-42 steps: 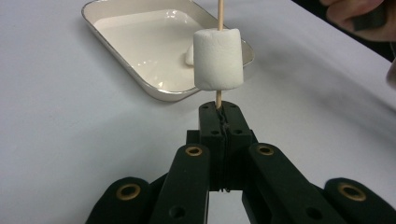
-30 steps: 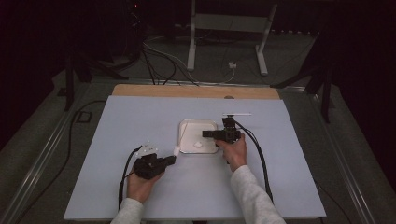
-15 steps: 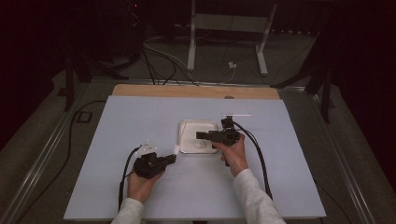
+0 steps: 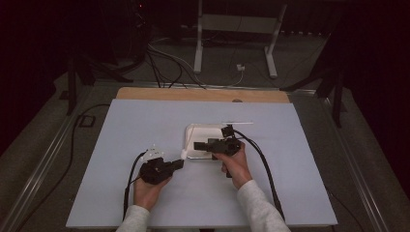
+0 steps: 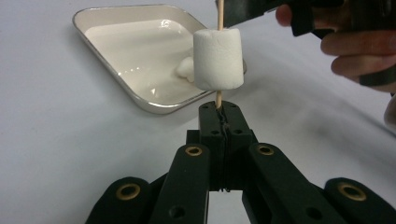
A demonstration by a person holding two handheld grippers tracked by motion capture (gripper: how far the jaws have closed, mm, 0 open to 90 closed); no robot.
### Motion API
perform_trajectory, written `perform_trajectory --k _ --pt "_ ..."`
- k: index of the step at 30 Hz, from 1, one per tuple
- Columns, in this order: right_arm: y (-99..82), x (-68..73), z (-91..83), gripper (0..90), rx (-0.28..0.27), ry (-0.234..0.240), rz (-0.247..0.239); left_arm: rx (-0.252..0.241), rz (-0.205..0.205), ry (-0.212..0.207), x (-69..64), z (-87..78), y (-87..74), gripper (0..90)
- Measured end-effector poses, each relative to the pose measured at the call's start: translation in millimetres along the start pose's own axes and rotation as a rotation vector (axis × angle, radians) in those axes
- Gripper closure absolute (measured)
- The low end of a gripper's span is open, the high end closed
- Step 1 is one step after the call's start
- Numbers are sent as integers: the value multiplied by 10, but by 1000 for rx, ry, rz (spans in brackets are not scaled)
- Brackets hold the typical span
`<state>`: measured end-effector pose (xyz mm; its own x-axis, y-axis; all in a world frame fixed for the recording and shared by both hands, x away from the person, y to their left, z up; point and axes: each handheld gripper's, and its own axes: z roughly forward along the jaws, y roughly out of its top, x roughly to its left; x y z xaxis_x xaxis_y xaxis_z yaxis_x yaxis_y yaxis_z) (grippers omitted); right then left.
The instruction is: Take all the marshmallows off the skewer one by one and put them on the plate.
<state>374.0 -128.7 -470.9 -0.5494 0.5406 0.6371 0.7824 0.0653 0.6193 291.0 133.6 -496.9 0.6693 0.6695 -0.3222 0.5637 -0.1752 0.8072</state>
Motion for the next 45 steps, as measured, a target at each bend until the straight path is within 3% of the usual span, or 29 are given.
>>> perform_trajectory --k 10,15,19,22,28,36,45 --pt "-79 107 126 43 28 40 -16 -6 -5 -14 -23 19 12 900" --pt "-112 150 181 188 44 50 -6 -8 -4 -18 -41 29 19 900" --pt "-143 171 218 422 59 74 -9 -7 -5 -21 -47 36 20 900" --pt "-160 181 244 517 64 99 -2 -10 -9 -22 -45 37 21 900" --pt "-198 196 308 547 91 111 -2 -12 -15 -24 -41 36 22 900" --pt "-213 217 324 731 90 112 -11 1 -19 -17 -42 54 16 900" --pt "-195 203 295 788 91 111 10 19 15 5 -63 64 15 900"
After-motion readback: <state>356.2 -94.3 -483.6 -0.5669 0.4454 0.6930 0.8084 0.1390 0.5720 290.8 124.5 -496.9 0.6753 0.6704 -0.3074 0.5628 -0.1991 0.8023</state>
